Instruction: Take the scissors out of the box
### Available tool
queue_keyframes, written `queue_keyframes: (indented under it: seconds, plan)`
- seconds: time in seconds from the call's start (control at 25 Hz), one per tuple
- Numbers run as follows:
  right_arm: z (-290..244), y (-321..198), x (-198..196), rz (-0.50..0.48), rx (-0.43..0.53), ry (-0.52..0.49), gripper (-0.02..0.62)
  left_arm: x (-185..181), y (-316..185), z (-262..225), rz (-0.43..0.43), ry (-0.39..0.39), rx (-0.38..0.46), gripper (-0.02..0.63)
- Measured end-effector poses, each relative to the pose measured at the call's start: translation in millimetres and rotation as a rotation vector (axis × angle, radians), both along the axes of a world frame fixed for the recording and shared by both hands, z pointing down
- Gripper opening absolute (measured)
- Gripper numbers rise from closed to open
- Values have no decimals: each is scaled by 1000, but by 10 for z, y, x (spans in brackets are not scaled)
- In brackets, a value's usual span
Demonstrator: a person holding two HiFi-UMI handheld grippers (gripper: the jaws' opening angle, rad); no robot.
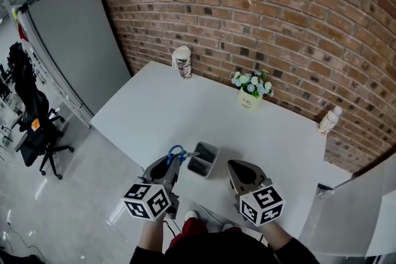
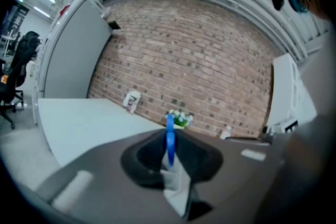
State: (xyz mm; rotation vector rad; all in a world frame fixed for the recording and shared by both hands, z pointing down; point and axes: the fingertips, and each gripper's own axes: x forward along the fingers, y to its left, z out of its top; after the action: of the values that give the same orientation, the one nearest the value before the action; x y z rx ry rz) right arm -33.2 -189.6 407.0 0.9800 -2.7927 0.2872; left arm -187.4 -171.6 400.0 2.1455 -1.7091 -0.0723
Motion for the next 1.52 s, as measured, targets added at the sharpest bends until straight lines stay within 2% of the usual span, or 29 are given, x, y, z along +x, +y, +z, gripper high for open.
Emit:
queue_keyframes:
  seconds: [0.68, 1.52]
  plan:
    - [-210, 273, -92, -120, 49, -16, 9, -96, 618, -228, -170, -20, 72, 46]
    - [-295, 537, 18, -228, 74, -11, 9, -26, 1256, -407, -368, -53, 152, 46]
